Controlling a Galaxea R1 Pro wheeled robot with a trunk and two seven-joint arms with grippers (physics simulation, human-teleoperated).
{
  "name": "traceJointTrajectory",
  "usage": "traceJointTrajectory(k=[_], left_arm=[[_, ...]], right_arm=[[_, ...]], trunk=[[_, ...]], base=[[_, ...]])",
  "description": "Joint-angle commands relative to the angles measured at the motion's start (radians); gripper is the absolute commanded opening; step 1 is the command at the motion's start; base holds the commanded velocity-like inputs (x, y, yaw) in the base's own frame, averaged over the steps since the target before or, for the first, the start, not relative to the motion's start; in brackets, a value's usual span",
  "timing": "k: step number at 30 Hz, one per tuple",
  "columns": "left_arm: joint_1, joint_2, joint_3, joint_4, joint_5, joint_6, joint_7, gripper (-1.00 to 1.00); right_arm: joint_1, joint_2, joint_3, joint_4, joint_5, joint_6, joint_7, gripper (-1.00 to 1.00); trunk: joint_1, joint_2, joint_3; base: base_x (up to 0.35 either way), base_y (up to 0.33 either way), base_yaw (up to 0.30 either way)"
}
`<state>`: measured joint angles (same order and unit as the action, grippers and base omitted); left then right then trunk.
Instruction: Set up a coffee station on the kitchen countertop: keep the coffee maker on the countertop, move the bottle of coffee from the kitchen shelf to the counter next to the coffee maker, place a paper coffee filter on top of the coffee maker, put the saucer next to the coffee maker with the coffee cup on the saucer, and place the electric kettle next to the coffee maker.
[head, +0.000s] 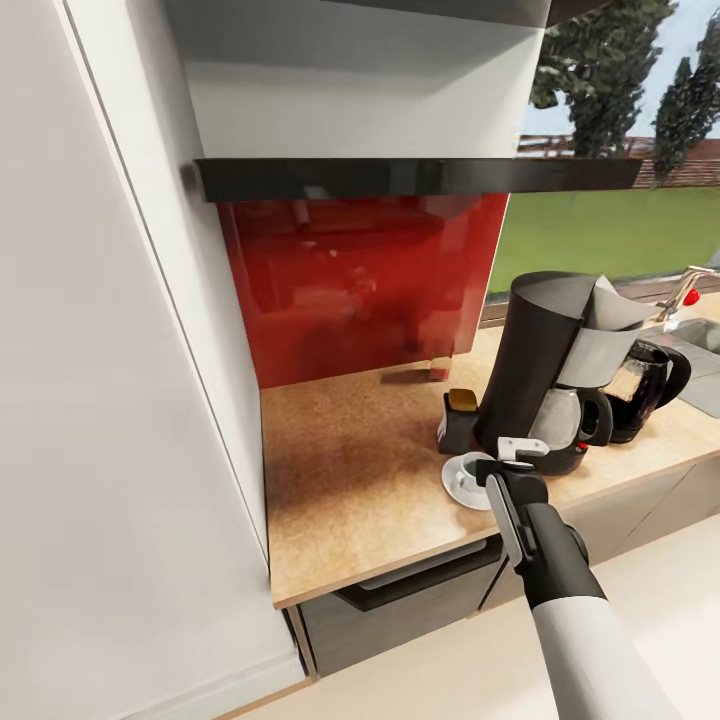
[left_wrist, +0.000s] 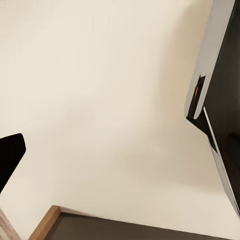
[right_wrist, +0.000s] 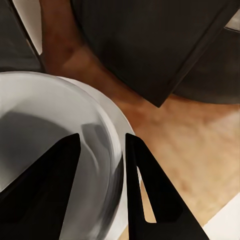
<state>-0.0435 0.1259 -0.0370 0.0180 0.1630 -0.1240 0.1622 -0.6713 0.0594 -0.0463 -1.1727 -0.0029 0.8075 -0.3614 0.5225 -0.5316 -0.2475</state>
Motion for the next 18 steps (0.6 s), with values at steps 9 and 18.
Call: traceJointTrajectory(k=[9, 18], left_arm=[[-0.001, 0.000, -0.004, 0.002, 0.009, -0.005, 0.000, 1.00], [-0.001, 0.000, -0.004, 0.002, 0.009, -0.006, 0.000, 1.00]], right_arm=[[-0.001, 0.001, -0.001, -0.001, 0.000, 0.004, -0.002, 1.00], [-0.001, 0.000, -0.001, -0.002, 0.000, 0.004, -0.002, 1.00]], trunk=[[0.000, -0.002, -0.002], [0.000, -0.002, -0.002]], base=[[0.000, 0.000, 0.000], [0.000, 0.000, 0.000]])
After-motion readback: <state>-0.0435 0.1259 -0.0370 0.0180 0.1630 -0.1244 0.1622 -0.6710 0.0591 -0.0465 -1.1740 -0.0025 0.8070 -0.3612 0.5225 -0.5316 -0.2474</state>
